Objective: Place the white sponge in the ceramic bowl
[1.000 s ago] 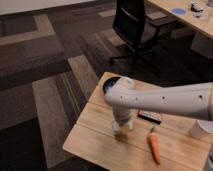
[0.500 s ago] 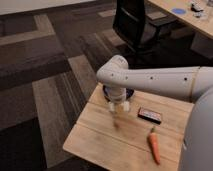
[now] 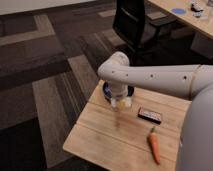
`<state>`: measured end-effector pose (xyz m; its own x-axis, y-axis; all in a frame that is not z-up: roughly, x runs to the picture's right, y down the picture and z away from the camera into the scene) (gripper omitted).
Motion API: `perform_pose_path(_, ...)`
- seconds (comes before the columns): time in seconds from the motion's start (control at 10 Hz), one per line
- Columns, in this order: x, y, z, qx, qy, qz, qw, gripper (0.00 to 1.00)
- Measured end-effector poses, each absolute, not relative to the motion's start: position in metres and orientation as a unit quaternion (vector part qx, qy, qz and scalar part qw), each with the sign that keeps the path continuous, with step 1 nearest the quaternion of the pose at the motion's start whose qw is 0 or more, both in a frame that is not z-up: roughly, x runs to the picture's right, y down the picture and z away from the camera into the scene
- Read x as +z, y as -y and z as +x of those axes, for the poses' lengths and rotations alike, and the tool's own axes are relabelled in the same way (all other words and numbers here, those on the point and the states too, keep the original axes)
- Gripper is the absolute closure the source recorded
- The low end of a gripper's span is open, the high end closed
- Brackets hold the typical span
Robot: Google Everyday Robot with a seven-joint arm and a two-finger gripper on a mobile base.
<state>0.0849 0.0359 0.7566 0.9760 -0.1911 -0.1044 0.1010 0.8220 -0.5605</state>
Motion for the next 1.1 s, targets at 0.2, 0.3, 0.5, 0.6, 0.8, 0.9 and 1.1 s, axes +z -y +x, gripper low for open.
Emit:
perform_pose_path(0.2, 0.783, -0.008, 0.081, -0.103, -0.058, -0.27, 0.956, 1.0)
perform_pose_path(0.3, 0.803, 0.009, 0.077, -0.127, -0.045, -0.256, 0.957, 1.0)
perform_pose_path(0.5, 0.831, 0.026, 0.076, -0.151, -0.036, -0.245, 0.957, 1.0)
perform_pose_path(0.6, 0.832, 0.027, 0.078, -0.151, -0.037, -0.244, 0.957, 0.99)
perform_pose_path(0.8, 0.832, 0.027, 0.076, -0.152, -0.036, -0.244, 0.957, 0.72)
perform_pose_path(0.9, 0.832, 0.027, 0.077, -0.151, -0.036, -0.244, 0.957, 0.58)
perform_pose_path(1.1, 0.832, 0.027, 0.075, -0.152, -0.036, -0.244, 0.957, 0.36)
